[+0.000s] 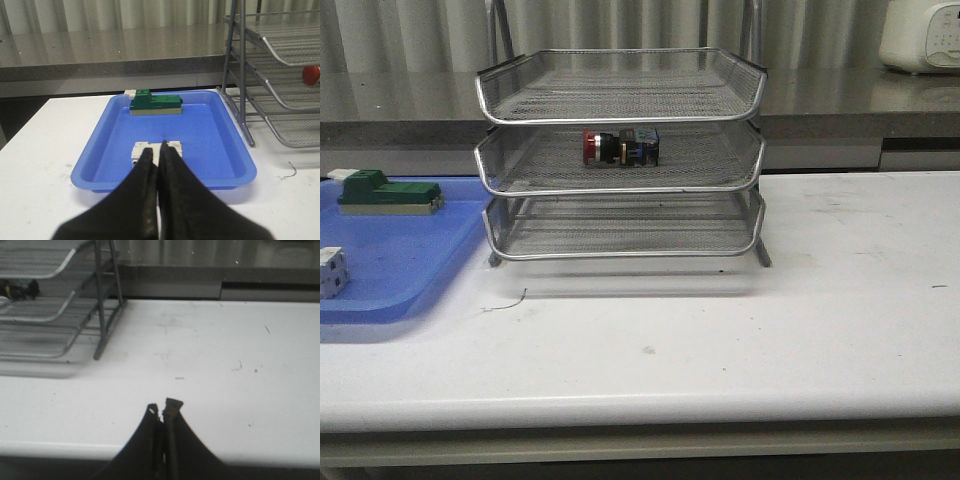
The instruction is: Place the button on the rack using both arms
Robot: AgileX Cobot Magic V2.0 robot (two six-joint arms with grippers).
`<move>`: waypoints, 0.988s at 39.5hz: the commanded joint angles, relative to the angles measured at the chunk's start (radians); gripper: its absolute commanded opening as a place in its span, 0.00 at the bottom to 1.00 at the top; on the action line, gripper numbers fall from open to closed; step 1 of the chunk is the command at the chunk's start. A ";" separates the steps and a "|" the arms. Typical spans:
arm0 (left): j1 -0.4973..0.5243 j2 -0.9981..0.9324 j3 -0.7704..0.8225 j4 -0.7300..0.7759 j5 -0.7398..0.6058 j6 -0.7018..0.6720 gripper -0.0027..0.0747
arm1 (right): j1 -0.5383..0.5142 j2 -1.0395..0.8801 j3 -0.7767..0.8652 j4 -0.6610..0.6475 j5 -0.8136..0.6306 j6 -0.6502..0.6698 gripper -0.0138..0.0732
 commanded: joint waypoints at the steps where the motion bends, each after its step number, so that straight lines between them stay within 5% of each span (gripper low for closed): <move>1: 0.002 -0.021 0.008 -0.007 -0.082 -0.007 0.01 | -0.029 -0.020 0.032 -0.011 -0.121 -0.006 0.09; 39: 0.002 -0.021 0.008 -0.007 -0.082 -0.007 0.01 | -0.032 -0.022 0.035 -0.011 -0.079 -0.006 0.09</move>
